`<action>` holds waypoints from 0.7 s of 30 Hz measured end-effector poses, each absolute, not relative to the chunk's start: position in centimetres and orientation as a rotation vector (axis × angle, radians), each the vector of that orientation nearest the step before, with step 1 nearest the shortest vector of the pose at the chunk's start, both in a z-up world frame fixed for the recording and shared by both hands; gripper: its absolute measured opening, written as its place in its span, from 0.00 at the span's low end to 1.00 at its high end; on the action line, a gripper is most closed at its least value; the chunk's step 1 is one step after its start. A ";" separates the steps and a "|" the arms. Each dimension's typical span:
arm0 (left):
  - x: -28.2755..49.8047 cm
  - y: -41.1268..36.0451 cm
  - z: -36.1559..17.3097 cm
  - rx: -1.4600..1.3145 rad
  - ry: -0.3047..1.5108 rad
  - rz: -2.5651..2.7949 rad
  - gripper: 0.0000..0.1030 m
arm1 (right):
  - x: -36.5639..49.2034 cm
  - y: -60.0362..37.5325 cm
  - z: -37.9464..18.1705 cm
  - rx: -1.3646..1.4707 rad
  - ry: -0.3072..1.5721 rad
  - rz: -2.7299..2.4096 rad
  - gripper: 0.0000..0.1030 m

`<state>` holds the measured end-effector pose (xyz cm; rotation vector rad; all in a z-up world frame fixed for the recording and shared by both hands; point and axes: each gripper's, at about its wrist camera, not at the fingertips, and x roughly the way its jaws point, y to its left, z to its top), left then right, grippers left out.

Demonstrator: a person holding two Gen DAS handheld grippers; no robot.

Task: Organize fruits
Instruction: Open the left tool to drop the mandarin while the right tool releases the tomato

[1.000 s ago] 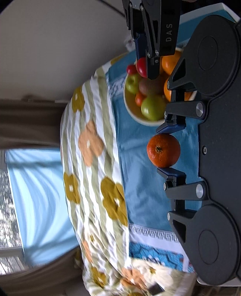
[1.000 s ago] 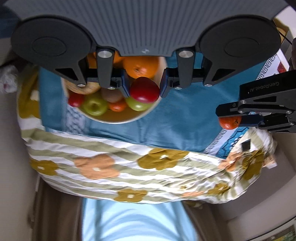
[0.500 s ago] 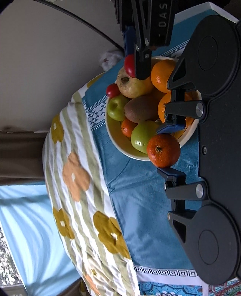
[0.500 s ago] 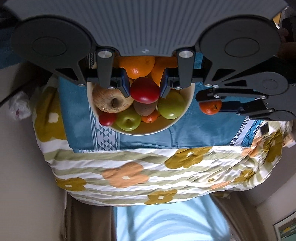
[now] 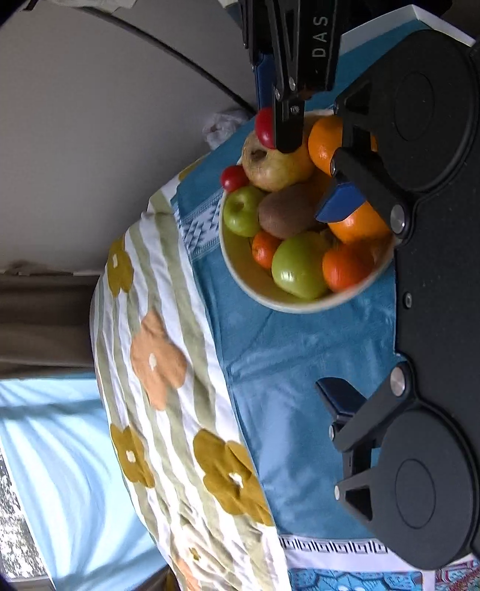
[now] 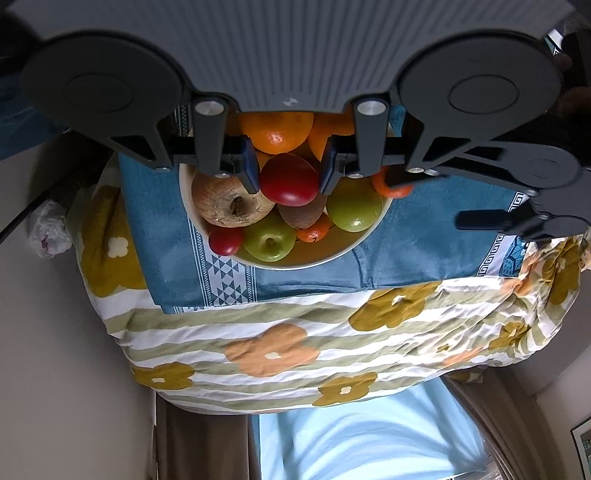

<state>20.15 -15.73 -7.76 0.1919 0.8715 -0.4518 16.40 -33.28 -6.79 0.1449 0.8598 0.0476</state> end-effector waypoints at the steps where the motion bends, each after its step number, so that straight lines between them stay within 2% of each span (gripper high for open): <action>1: 20.2 -15.3 -7.7 0.188 0.871 -0.441 0.91 | 16.5 -33.2 -6.8 0.145 0.860 0.050 0.48; 11: 19.1 -11.1 -7.4 0.151 0.882 -0.316 0.91 | 18.3 -31.2 -8.2 0.120 0.871 0.095 0.48; 21: 17.3 -10.5 -7.1 0.114 0.866 -0.251 0.91 | 18.4 -31.1 -8.9 0.101 0.878 0.105 0.48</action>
